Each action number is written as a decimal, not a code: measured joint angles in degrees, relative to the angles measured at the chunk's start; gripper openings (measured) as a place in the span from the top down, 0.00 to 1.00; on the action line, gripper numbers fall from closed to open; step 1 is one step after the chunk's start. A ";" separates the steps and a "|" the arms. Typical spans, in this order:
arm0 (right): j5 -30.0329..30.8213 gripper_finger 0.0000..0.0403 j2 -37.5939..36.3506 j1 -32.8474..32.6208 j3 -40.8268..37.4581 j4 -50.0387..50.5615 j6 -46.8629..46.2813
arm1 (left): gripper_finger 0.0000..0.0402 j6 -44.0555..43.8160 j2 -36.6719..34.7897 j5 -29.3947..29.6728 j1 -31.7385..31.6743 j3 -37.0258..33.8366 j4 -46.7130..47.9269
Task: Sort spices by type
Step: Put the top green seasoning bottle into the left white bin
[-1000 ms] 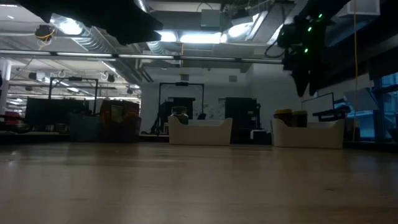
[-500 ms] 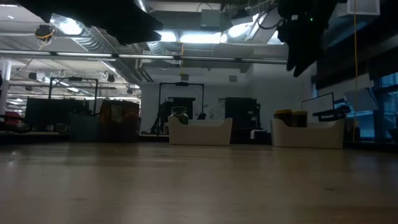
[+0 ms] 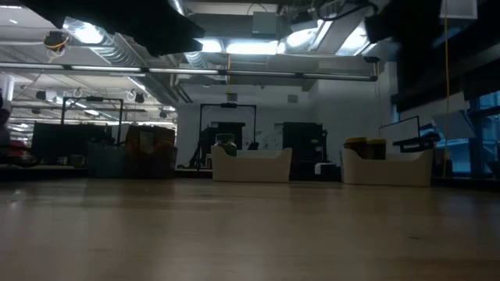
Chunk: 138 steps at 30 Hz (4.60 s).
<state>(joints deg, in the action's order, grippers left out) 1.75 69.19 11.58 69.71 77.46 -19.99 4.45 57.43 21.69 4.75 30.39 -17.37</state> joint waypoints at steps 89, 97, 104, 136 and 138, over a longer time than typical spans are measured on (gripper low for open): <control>-1.53 0.48 -1.81 -24.68 -22.93 3.51 -18.48 | 0.30 -0.12 -0.02 0.02 -0.02 0.00 -0.01; -1.62 0.47 -1.81 -24.67 -22.81 3.07 -18.90 | 0.30 -0.13 -0.02 0.02 -0.02 0.00 -0.02; -0.32 0.48 -1.79 -24.68 -20.03 2.84 -18.92 | 0.30 -0.13 -0.02 0.02 -0.02 0.00 -0.02; 6.72 0.48 -1.79 -8.52 -16.96 -29.59 -1.30 | 0.30 0.48 -0.02 0.02 -0.02 0.00 -1.26; 6.70 0.48 -1.79 -6.84 -16.96 -31.70 0.61 | 0.30 0.48 -0.02 0.02 -0.02 0.00 -1.26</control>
<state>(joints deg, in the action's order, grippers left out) 8.45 67.40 4.74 52.75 45.76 -19.38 4.93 57.41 21.71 4.73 30.39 -18.63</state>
